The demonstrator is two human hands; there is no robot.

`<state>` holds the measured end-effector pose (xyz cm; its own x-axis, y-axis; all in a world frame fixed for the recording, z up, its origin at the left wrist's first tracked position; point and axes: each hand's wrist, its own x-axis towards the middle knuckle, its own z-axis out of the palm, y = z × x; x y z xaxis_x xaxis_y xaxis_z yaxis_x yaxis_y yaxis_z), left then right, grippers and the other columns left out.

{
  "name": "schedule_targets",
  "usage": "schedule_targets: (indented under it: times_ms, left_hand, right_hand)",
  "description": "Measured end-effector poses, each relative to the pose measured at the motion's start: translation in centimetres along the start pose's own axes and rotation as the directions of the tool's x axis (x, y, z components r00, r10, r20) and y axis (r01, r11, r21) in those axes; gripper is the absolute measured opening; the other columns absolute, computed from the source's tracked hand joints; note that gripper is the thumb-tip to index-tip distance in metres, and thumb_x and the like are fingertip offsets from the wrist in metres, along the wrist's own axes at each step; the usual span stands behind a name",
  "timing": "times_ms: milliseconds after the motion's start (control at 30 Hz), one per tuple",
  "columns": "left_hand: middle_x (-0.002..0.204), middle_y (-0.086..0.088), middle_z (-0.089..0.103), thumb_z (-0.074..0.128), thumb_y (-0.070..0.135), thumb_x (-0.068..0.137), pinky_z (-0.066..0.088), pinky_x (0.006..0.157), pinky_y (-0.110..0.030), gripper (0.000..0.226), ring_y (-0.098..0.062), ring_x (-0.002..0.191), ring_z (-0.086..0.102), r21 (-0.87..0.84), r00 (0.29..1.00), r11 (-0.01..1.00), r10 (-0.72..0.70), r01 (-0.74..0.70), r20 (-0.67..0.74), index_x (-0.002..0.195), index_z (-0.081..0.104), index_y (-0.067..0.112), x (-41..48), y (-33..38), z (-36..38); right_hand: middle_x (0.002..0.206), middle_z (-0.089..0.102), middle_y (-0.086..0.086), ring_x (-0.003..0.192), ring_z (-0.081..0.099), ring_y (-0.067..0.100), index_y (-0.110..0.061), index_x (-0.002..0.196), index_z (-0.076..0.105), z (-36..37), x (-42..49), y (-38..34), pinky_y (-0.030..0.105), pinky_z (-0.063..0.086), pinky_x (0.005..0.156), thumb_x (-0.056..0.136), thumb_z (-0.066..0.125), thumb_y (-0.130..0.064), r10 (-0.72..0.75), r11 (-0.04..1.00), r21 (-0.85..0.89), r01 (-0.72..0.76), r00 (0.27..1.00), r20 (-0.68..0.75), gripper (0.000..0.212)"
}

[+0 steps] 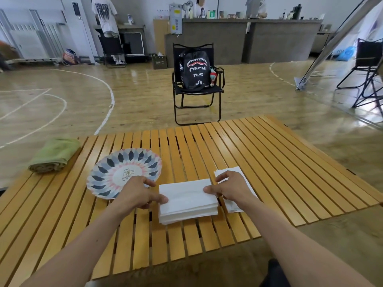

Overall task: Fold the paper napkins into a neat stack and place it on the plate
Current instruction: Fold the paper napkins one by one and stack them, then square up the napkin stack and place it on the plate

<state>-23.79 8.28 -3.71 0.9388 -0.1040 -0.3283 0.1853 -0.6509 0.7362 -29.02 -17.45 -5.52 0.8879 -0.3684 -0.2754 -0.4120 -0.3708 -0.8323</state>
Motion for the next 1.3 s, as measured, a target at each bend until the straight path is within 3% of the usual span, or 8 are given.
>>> schedule_targets:
  times_ms: [100, 200, 300, 433, 700, 833, 1000, 1300]
  left_hand:
    - [0.107, -0.002, 0.063, 0.092, 0.033, 0.063, 0.05, 0.085, -0.033, 0.061, -0.02, 0.098, 0.059, 0.053, 0.991, 0.992, 0.116, -0.113, -0.068, 0.115, 0.064, 0.02, 0.6, 1.6, -0.3]
    - [0.1, 0.003, 0.067, 0.086, 0.039, 0.071, 0.05, 0.074, -0.026, 0.045, -0.013, 0.092, 0.063, 0.0, 0.957, 0.961, 0.275, -0.276, -0.09, 0.109, 0.064, 0.025, 1.5, 4.7, 0.4]
    - [0.093, 0.005, 0.071, 0.083, 0.033, 0.078, 0.05, 0.07, -0.023, 0.032, -0.012, 0.091, 0.066, 0.026, 0.928, 0.928, 0.372, -0.372, 0.015, 0.104, 0.07, 0.022, 3.6, 7.7, 3.1]
    - [0.099, 0.003, 0.072, 0.079, 0.032, 0.083, 0.052, 0.075, -0.026, 0.025, -0.014, 0.093, 0.065, 0.154, 0.898, 0.894, 0.385, -0.42, 0.213, 0.104, 0.072, 0.018, 6.6, 10.6, 7.7]
    - [0.105, -0.013, 0.071, 0.086, 0.015, 0.077, 0.061, 0.074, -0.033, 0.069, -0.022, 0.084, 0.073, 0.199, 0.903, 0.95, 0.145, -0.242, 0.404, 0.136, 0.052, 0.006, 9.7, 13.0, 12.6]
    - [0.111, -0.013, 0.069, 0.084, 0.002, 0.075, 0.062, 0.07, -0.028, 0.059, -0.023, 0.09, 0.073, 0.093, 0.904, 0.982, 0.109, -0.161, 0.413, 0.129, 0.061, 0.004, 10.3, 12.8, 12.7]
    - [0.117, -0.009, 0.069, 0.082, 0.012, 0.079, 0.061, 0.087, -0.036, 0.026, -0.024, 0.099, 0.071, -0.048, 0.868, 0.998, 0.049, -0.03, 0.495, 0.104, 0.073, 0.009, 10.7, 12.5, 11.8]
    - [0.12, -0.005, 0.062, 0.09, 0.023, 0.07, 0.061, 0.083, -0.035, 0.064, -0.025, 0.112, 0.063, -0.134, 0.884, 0.991, 0.078, -0.017, 0.46, 0.125, 0.061, 0.009, 9.6, 12.5, 12.8]
  right_hand:
    - [0.088, 0.072, 0.005, 0.072, 0.065, 0.013, -0.014, 0.101, 0.064, -1.5, -0.1, -0.4, 0.027, 0.051, 0.062, 0.07, 0.09, -0.038, -0.007, 0.996, 0.093, 0.011, 0.999, -0.045, 0.047]
    - [0.082, 0.073, 0.008, 0.068, 0.064, 0.014, -0.009, 0.098, 0.068, -4.4, 0.5, 0.2, 0.03, 0.053, 0.061, 0.079, 0.084, -0.031, 0.022, 0.984, 0.176, 0.014, 0.979, -0.201, 0.033]
    - [0.073, 0.07, 0.005, 0.065, 0.064, 0.018, -0.01, 0.089, 0.07, -6.9, 1.2, 2.2, 0.033, 0.053, 0.061, 0.083, 0.078, -0.029, 0.05, 0.994, -0.077, -0.083, 0.933, -0.357, 0.021]
    - [0.072, 0.06, 0.002, 0.064, 0.055, 0.017, -0.01, 0.088, 0.063, -7.7, 1.6, 4.1, 0.025, 0.039, 0.052, 0.081, 0.078, -0.04, 0.178, 0.906, -0.321, -0.277, 0.936, -0.304, 0.035]
    - [0.087, 0.067, 0.003, 0.079, 0.064, 0.023, -0.013, 0.097, 0.066, -6.8, 3.3, 4.2, 0.027, 0.043, 0.054, 0.073, 0.086, -0.04, 0.248, 0.869, -0.386, -0.31, 0.947, -0.202, 0.042]
    - [0.097, 0.072, 0.009, 0.089, 0.069, 0.027, -0.007, 0.102, 0.071, -7.4, 3.8, 4.4, 0.037, 0.06, 0.075, 0.075, 0.086, -0.027, 0.261, 0.916, -0.272, -0.293, 0.954, -0.15, 0.037]
    - [0.106, 0.071, 0.015, 0.098, 0.067, 0.03, -0.007, 0.095, 0.07, -8.0, 3.7, 4.5, 0.041, 0.058, 0.082, 0.079, 0.081, -0.013, 0.221, 0.97, -0.075, -0.231, 0.967, -0.124, 0.02]
    - [0.107, 0.068, 0.01, 0.101, 0.065, 0.027, -0.008, 0.112, 0.069, -7.7, 2.8, 3.8, 0.042, 0.058, 0.09, 0.079, 0.081, -0.009, 0.224, 0.974, -0.018, -0.225, 0.973, -0.048, 0.035]
